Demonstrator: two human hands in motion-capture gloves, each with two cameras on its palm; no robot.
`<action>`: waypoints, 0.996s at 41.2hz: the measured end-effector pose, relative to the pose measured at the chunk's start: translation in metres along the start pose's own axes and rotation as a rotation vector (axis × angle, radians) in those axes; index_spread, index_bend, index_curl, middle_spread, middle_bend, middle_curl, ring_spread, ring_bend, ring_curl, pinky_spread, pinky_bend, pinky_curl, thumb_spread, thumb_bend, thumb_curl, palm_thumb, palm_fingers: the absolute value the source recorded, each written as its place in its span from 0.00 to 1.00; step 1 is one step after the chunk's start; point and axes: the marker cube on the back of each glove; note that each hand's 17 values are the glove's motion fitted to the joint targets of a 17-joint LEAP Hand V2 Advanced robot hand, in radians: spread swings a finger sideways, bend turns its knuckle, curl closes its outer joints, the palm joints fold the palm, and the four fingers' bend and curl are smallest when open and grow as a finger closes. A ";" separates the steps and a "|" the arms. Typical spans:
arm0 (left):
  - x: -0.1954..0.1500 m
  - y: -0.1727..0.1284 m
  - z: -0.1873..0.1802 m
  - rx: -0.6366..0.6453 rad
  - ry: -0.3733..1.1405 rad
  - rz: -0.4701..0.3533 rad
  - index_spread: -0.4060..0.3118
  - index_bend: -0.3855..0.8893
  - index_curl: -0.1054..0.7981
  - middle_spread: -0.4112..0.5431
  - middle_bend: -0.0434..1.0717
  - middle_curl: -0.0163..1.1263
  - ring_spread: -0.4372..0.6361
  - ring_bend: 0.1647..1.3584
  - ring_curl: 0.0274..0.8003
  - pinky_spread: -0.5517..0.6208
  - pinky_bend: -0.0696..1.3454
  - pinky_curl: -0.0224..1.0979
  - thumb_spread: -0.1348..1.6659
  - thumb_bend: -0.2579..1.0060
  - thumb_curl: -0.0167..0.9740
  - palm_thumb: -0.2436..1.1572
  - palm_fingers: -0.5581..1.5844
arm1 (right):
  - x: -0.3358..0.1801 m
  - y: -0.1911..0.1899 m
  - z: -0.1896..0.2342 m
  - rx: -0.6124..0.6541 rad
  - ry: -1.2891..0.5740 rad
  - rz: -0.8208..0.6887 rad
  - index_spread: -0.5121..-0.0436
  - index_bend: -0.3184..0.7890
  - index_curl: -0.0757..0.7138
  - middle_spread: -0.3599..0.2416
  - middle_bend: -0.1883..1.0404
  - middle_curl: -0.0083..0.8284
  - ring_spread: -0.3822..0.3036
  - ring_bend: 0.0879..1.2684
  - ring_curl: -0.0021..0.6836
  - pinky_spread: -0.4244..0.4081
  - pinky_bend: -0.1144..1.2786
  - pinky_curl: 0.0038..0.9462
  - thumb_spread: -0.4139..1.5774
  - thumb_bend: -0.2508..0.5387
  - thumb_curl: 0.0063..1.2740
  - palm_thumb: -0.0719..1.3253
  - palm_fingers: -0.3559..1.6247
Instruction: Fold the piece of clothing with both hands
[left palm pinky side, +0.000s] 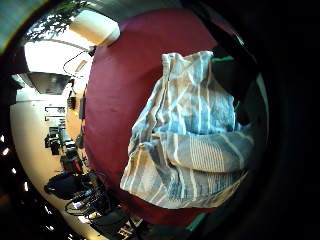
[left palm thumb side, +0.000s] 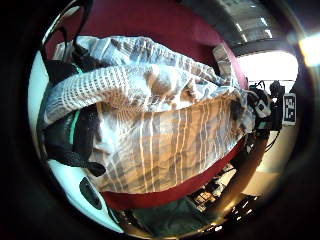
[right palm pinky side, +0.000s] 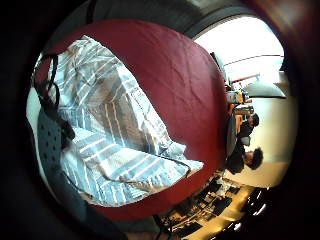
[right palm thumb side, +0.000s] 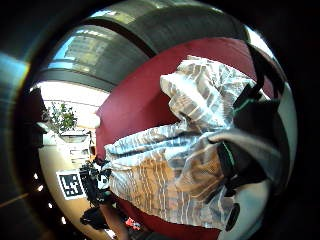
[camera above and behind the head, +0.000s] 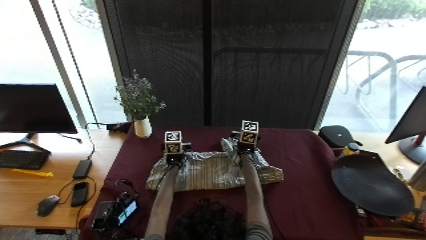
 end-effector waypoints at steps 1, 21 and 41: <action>-0.002 -0.005 0.002 -0.018 -0.012 -0.012 0.14 0.53 0.70 0.07 0.67 0.52 0.10 0.41 0.54 0.48 0.13 0.13 0.84 0.20 0.29 0.62 0.78 | 0.001 -0.008 0.003 0.015 -0.006 0.003 0.48 0.43 0.55 0.24 0.49 0.57 0.18 0.57 0.64 0.08 0.48 0.39 0.68 0.29 0.31 0.81 0.85; 0.035 -0.005 0.000 0.393 -0.087 0.147 0.29 0.42 0.59 0.19 0.36 0.41 0.26 0.29 0.47 0.57 0.23 0.23 0.77 0.19 0.33 0.66 0.61 | 0.139 0.122 0.018 -0.145 -0.170 0.412 0.41 0.39 0.49 0.40 0.32 0.50 0.59 0.27 0.52 0.71 0.45 0.38 0.83 0.26 0.27 0.60 0.42; 0.060 0.000 0.096 -0.058 0.049 0.091 0.41 0.42 0.52 0.46 0.20 0.36 0.62 0.25 0.43 0.77 0.34 0.30 0.85 0.17 0.15 0.20 0.37 | 0.157 0.159 0.086 -0.437 -0.077 0.557 0.48 0.28 0.19 0.45 0.48 0.56 0.37 0.67 0.69 0.37 0.62 0.41 0.84 0.39 0.27 0.56 0.66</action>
